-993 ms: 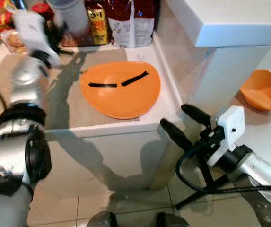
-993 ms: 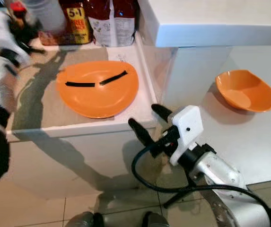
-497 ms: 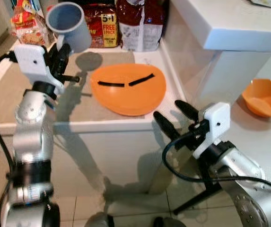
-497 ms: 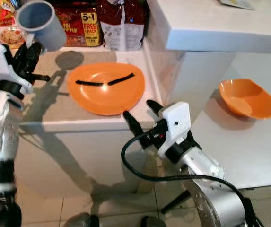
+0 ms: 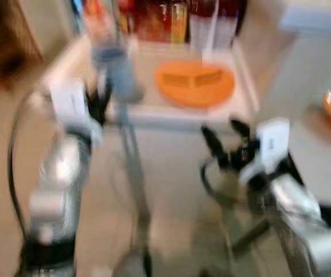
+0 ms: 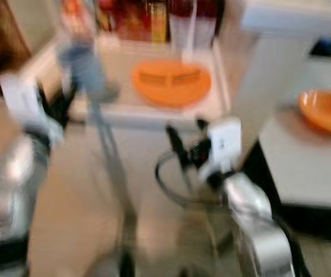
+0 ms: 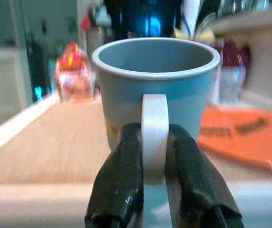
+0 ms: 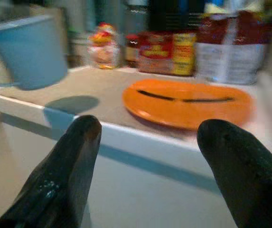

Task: Setting the table

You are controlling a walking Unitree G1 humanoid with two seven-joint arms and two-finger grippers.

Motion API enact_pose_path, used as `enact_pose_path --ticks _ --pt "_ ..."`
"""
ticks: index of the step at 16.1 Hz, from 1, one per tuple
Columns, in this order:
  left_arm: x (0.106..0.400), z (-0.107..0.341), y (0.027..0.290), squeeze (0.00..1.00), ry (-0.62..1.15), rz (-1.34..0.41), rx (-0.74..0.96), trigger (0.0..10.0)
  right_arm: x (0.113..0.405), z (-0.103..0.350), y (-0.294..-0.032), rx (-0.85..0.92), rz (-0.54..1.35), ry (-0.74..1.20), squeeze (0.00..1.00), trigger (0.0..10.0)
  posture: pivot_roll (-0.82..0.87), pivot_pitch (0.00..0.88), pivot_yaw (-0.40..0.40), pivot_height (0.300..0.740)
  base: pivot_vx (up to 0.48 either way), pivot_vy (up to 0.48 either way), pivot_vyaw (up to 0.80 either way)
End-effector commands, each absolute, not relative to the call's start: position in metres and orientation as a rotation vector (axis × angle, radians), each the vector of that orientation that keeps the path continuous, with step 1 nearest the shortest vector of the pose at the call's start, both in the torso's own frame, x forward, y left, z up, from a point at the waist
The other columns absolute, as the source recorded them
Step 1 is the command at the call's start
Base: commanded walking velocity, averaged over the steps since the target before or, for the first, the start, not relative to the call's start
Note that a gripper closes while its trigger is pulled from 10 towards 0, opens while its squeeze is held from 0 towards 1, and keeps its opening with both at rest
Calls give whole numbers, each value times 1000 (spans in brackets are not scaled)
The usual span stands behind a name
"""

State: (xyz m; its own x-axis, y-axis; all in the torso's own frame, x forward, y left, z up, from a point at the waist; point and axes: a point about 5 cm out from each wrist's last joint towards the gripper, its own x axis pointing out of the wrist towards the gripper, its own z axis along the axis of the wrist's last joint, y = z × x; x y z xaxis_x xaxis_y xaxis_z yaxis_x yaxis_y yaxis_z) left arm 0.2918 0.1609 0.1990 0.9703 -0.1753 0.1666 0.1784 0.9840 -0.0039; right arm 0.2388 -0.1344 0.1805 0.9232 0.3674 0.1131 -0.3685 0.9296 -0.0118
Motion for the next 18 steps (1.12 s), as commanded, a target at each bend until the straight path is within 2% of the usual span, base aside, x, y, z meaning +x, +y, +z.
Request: enact_pose_path --ticks 1,3,7,14,18 --pt "290 206 148 0 -177 -216 -14 10000 239 185 -138 -9 340 -146 0 10000 2 47 19 740 0 0 0" --pt "288 201 142 0 -149 -230 -15 10000 239 184 -142 -39 305 -152 0 10000 0 48 18 740 0 -217 0" --pt "285 179 136 0 -72 -233 107 10000 253 176 -161 -112 64 -110 0 10000 -4 44 13 740 0 -449 0" --pt "287 173 126 0 -59 -238 138 10000 260 180 -165 -146 32 -137 0 10000 -1 43 4 740 0 -468 0" --pt "289 178 118 0 -87 -265 161 10000 262 182 -174 -146 -10 -145 0 10000 -11 41 12 740 0 -480 719"
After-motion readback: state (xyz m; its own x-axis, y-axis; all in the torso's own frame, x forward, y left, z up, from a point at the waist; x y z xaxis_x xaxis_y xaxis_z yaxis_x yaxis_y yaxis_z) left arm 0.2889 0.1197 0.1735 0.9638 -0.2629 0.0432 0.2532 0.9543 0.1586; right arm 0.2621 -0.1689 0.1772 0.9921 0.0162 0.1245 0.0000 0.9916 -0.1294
